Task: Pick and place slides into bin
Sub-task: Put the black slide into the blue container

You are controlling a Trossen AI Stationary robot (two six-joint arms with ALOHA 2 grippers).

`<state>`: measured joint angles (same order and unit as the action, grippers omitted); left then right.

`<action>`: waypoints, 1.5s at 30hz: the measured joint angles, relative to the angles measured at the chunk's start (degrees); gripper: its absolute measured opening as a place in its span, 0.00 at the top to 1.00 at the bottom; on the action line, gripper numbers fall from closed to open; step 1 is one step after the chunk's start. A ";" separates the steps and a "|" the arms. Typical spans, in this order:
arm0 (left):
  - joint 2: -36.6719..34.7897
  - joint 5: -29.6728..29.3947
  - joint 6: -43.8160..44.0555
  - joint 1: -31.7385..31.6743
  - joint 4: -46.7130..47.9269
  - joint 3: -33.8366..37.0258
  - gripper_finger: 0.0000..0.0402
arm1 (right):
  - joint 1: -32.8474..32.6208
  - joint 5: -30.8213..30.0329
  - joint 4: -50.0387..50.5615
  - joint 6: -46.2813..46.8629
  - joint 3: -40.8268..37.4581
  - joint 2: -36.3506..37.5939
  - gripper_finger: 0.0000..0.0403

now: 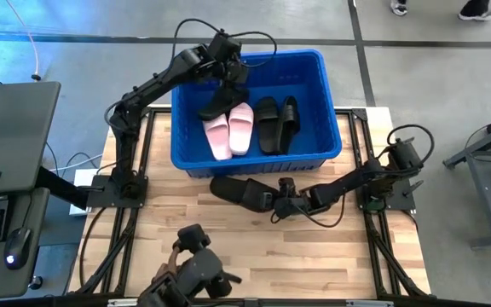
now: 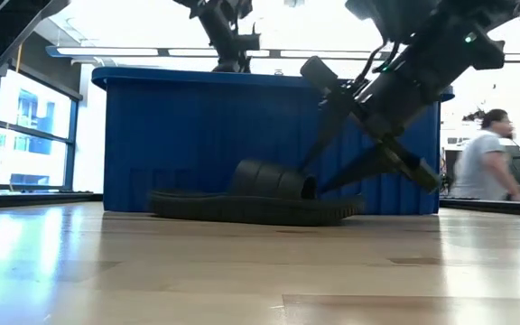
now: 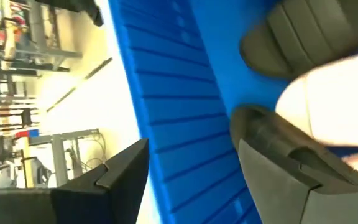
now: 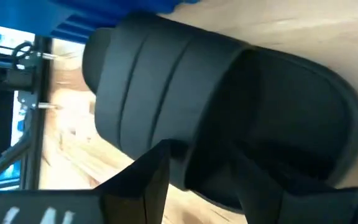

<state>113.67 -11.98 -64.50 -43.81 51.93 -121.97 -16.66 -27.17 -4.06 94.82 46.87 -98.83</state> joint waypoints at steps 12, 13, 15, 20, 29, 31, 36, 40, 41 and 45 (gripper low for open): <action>-0.17 -5.67 0.45 5.24 10.42 -13.13 0.48 | 3.83 3.62 -17.28 -8.33 0.00 -7.39 0.62; -0.71 -6.57 0.36 5.69 10.34 -12.81 0.48 | 3.86 3.57 -17.97 -8.35 0.00 -7.79 0.63; -1.30 -8.22 0.04 6.15 10.92 -12.68 0.49 | 3.84 3.16 -18.73 -9.01 0.00 -8.01 0.68; -3.14 -12.34 0.49 7.24 14.23 -12.68 0.52 | 3.16 3.34 -23.51 -13.19 -0.02 -7.79 0.92; -7.79 -14.43 1.85 9.50 16.18 -12.66 0.58 | -2.10 8.47 -52.20 -19.88 -0.11 -7.87 0.99; -9.26 -14.68 1.90 10.08 16.03 -12.66 0.59 | -2.94 9.67 -59.66 -22.62 -0.11 -7.84 0.99; -13.58 -14.85 1.91 12.12 15.51 -12.66 0.61 | -1.80 8.66 -78.46 -31.92 -0.09 -7.79 0.99; -17.18 -14.88 1.91 14.16 15.56 -12.63 0.62 | 1.80 7.67 -85.13 -36.58 0.17 -5.77 1.00; -18.11 -15.07 1.91 14.74 15.46 -12.63 0.62 | 2.97 8.02 -84.27 -37.77 0.45 -4.47 1.00; -21.86 -15.84 1.98 17.50 14.96 -12.66 0.62 | 7.79 16.26 -82.73 -45.35 4.53 0.41 1.00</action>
<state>91.81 -27.81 -62.52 -26.31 66.89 -134.63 -8.86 -10.90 -86.79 49.46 51.41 -98.42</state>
